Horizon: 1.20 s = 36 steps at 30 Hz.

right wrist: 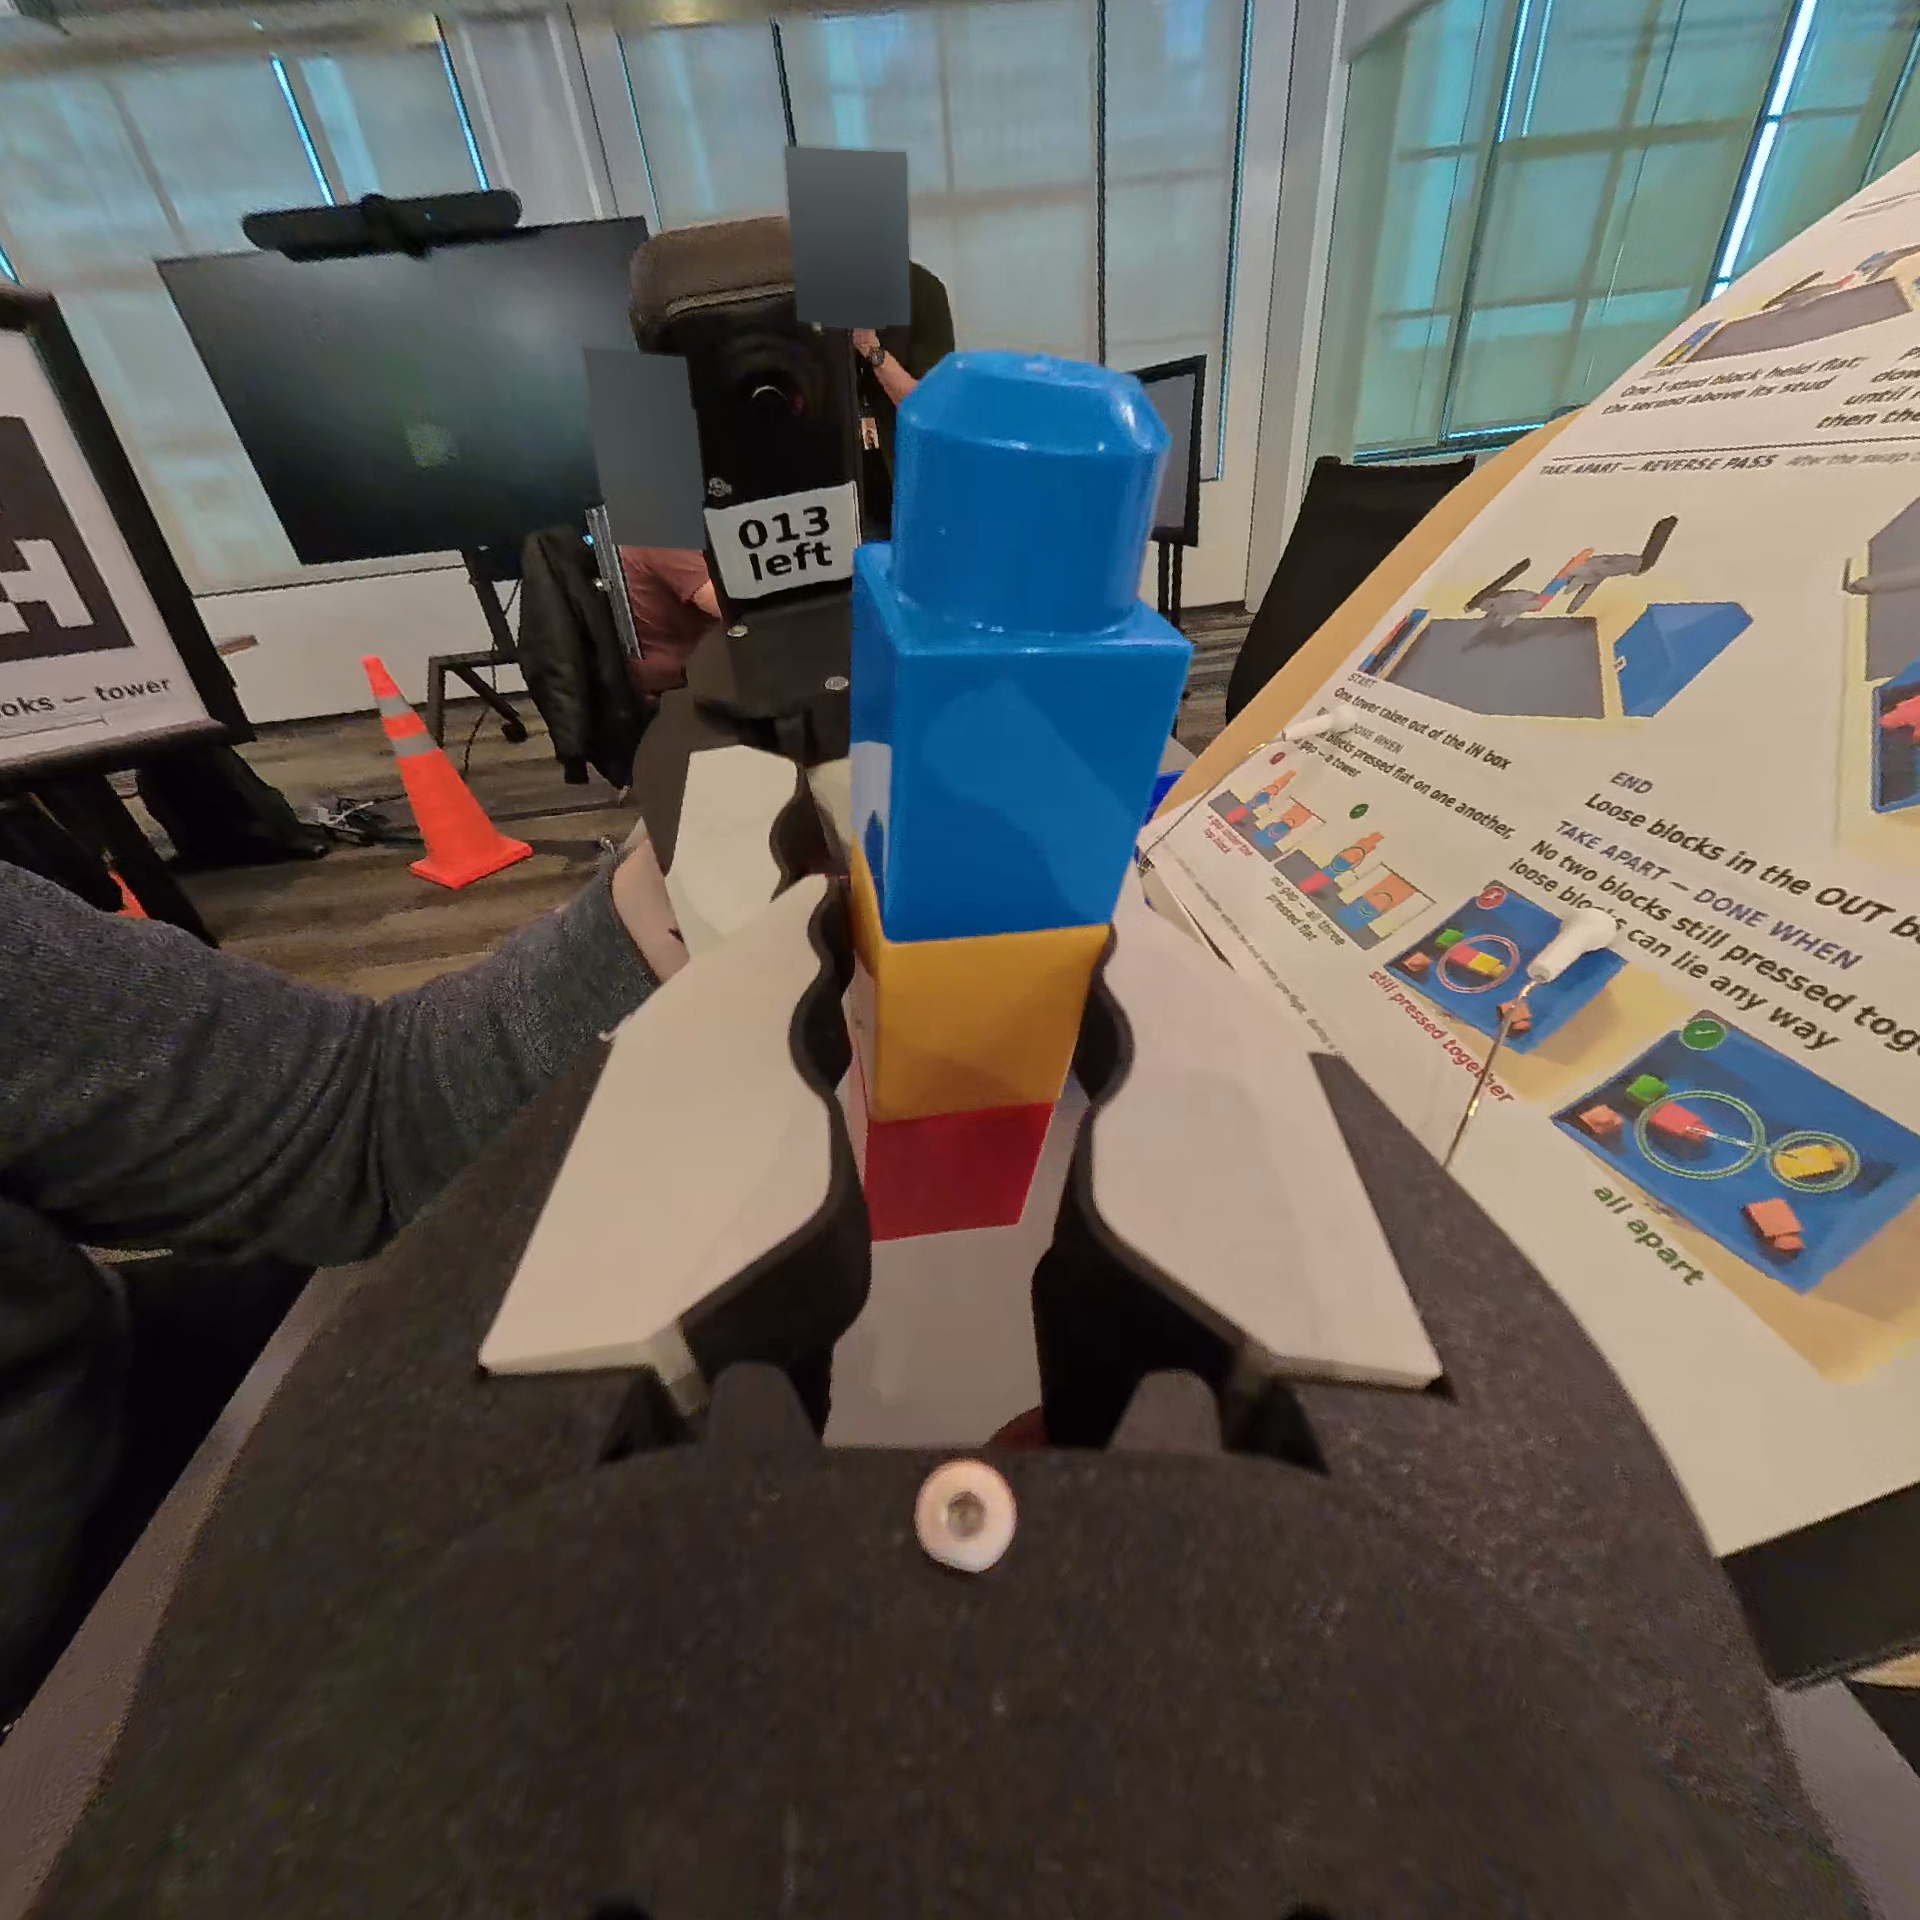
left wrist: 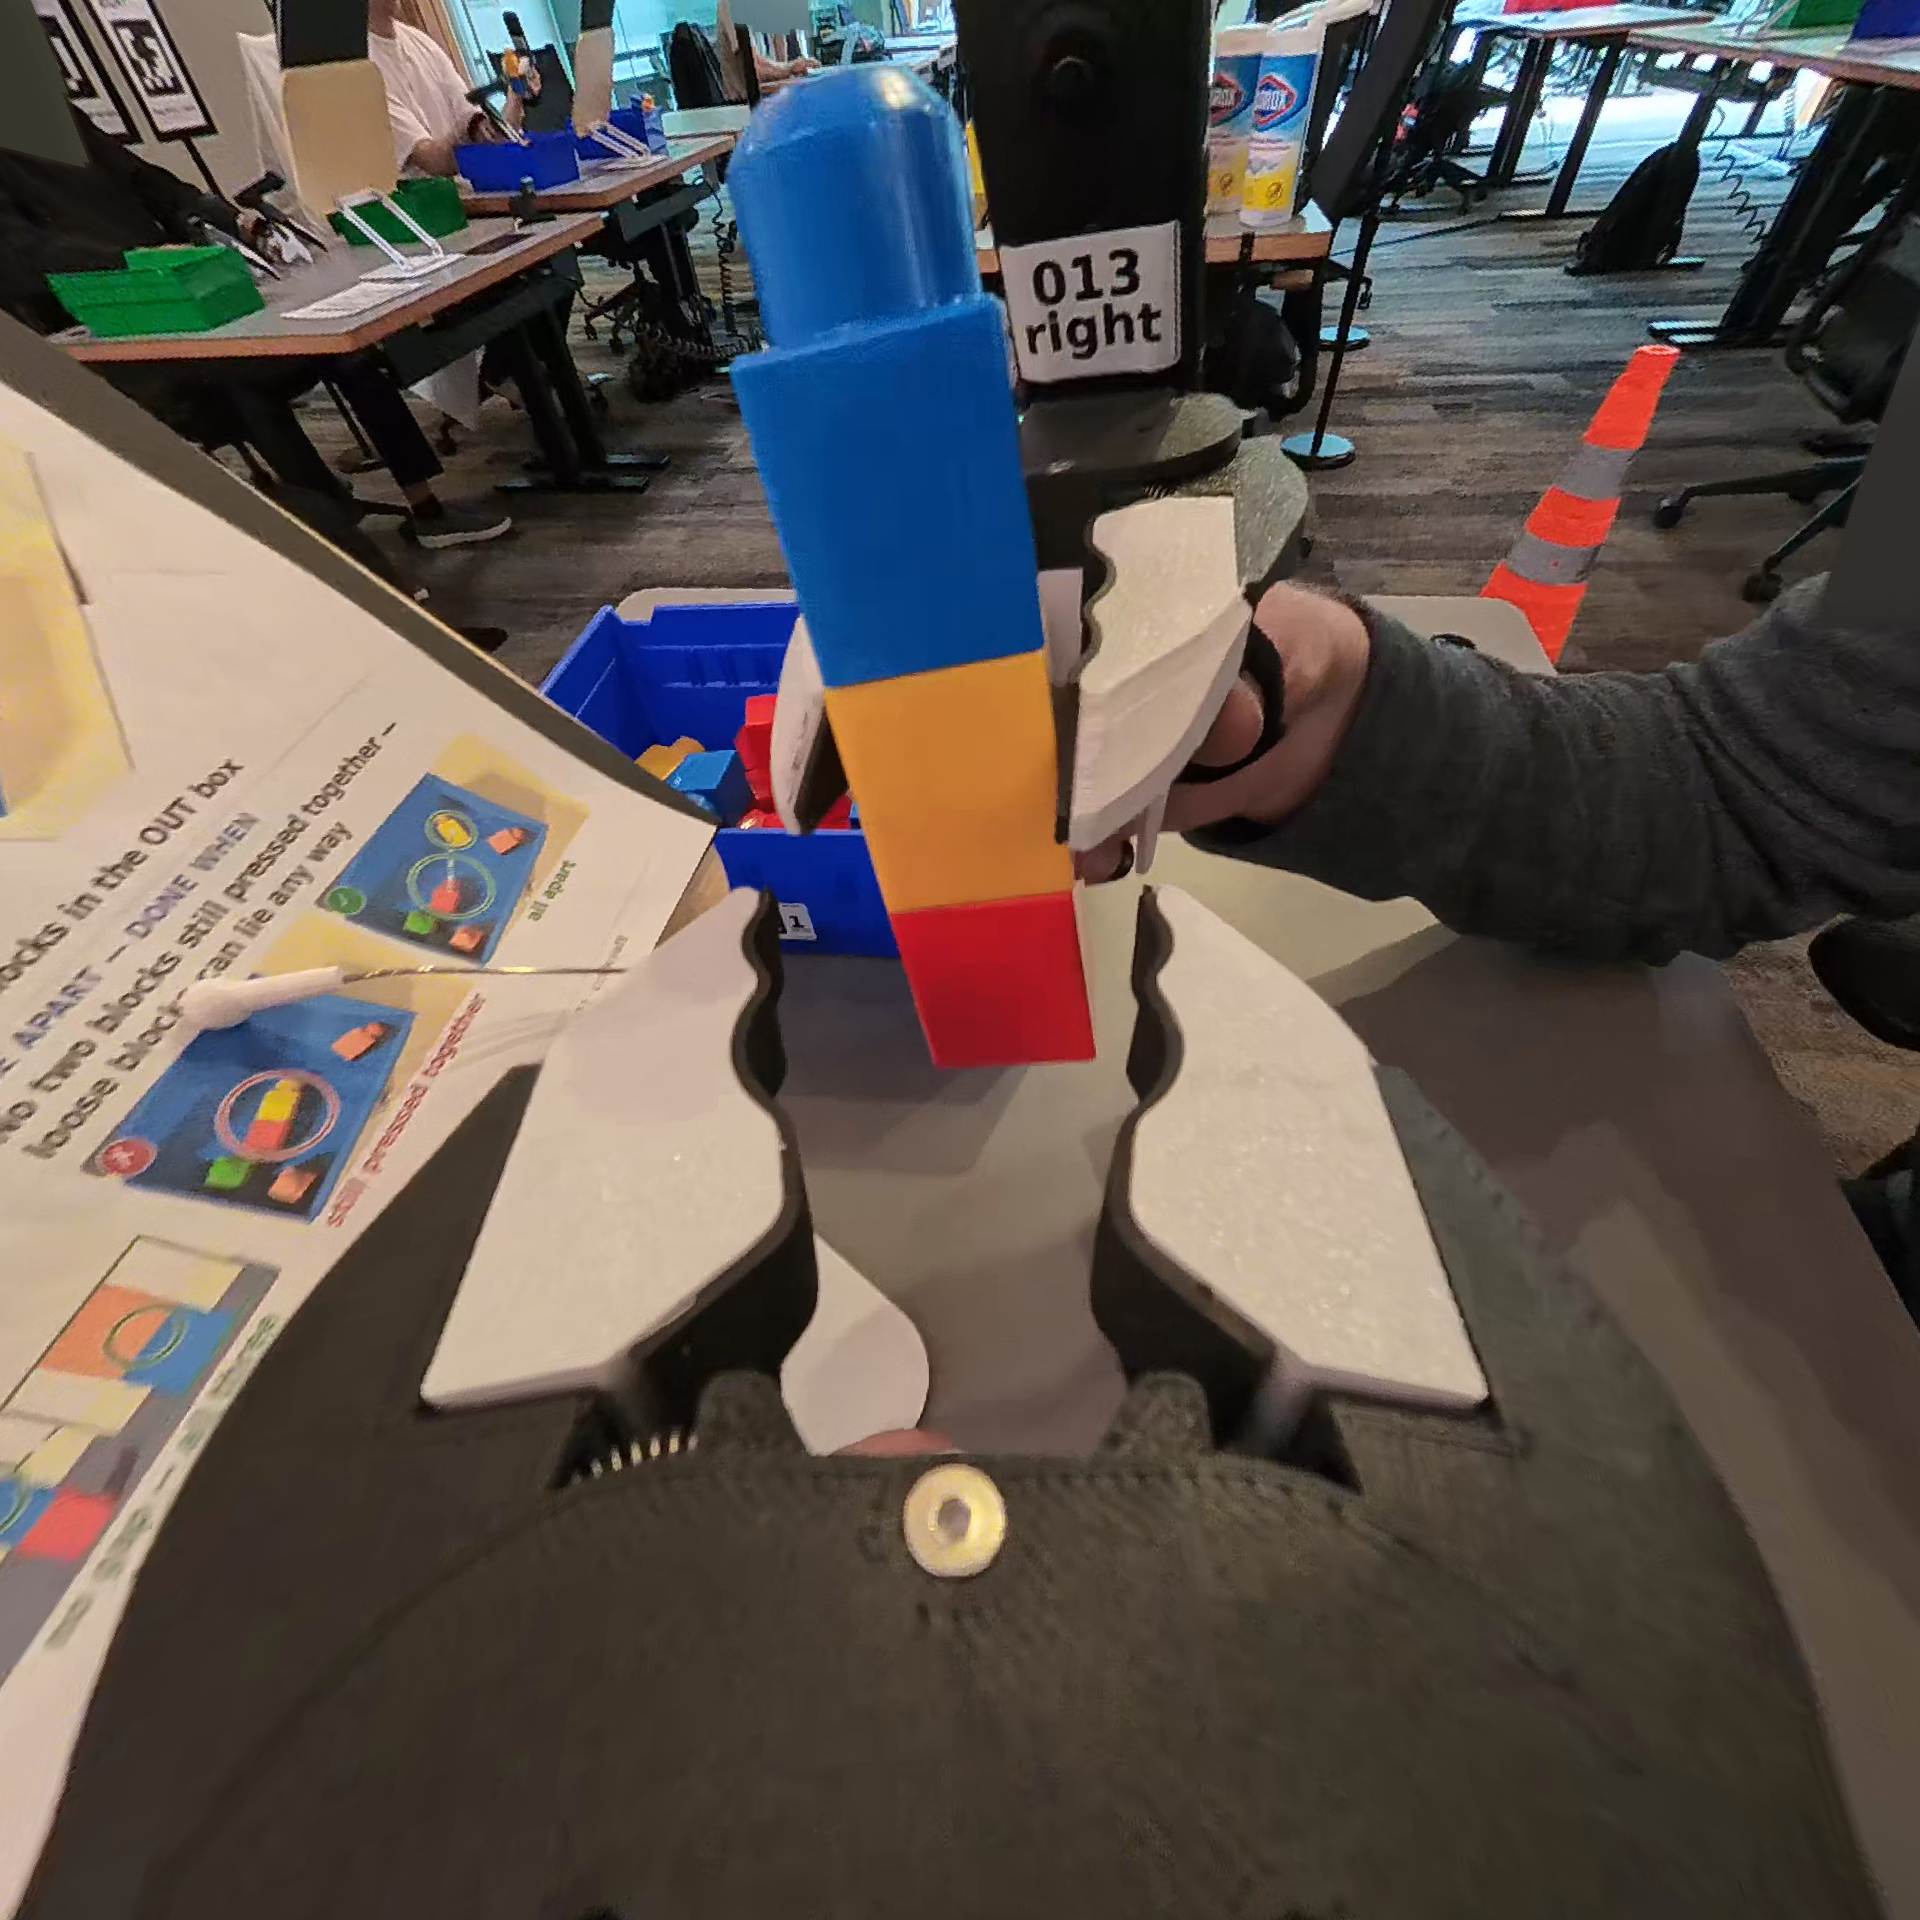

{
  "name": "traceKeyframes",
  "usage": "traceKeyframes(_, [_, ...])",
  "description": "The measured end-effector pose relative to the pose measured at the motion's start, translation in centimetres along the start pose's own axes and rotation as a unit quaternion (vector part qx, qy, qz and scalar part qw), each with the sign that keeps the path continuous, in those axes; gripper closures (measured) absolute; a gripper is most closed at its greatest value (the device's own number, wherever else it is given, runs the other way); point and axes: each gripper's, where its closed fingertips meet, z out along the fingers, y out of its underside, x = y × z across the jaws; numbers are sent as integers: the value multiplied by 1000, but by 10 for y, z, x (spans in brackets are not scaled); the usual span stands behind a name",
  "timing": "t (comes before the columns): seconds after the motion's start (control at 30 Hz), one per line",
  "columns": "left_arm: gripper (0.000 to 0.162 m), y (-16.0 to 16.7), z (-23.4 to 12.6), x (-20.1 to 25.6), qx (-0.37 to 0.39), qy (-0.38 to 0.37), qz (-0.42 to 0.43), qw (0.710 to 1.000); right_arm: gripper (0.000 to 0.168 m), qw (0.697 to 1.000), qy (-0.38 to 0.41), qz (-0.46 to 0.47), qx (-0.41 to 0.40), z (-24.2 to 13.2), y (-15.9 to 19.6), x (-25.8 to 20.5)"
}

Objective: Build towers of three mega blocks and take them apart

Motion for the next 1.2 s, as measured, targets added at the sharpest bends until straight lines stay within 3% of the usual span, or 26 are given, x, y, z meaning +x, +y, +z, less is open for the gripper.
traceKeyframes(0.2, [105, -2, 13, 7, 18, 31, -30, 999, 128, 1000, -20, -6, 18, 3, -2, -6])
traceKeyframes(0.33, [125, -9, 12, 11, 51, 56, -47, 996, 130, 999, -19, -21, 18, 4, -1, -7])
traceKeyframes(0.6, [126, 1, 17, 14, 13, 50, -25, 998, 120, 998, -23, -33, 39, -7, -15, -12])
traceKeyframes(0.9, [125, 11, 27, 20, -13, 61, -22, 998, 131, 995, 9, -99, 1, -21, -18, -9])
traceKeyframes(1.03, [126, 31, 31, 15, -71, 29, 4, 997, 132, 995, -6, -12, 103, -42, -51, -6])
traceKeyframes(1.13, [126, 26, 32, 18, -50, 46, -18, 998, 131, 994, 79, -69, 18, -51, -36, 15])
traceKeyframes(1.2, [126, 24, 30, 14, -47, 37, -14, 998, 131, 993, 100, -69, 4, -61, -34, 23])
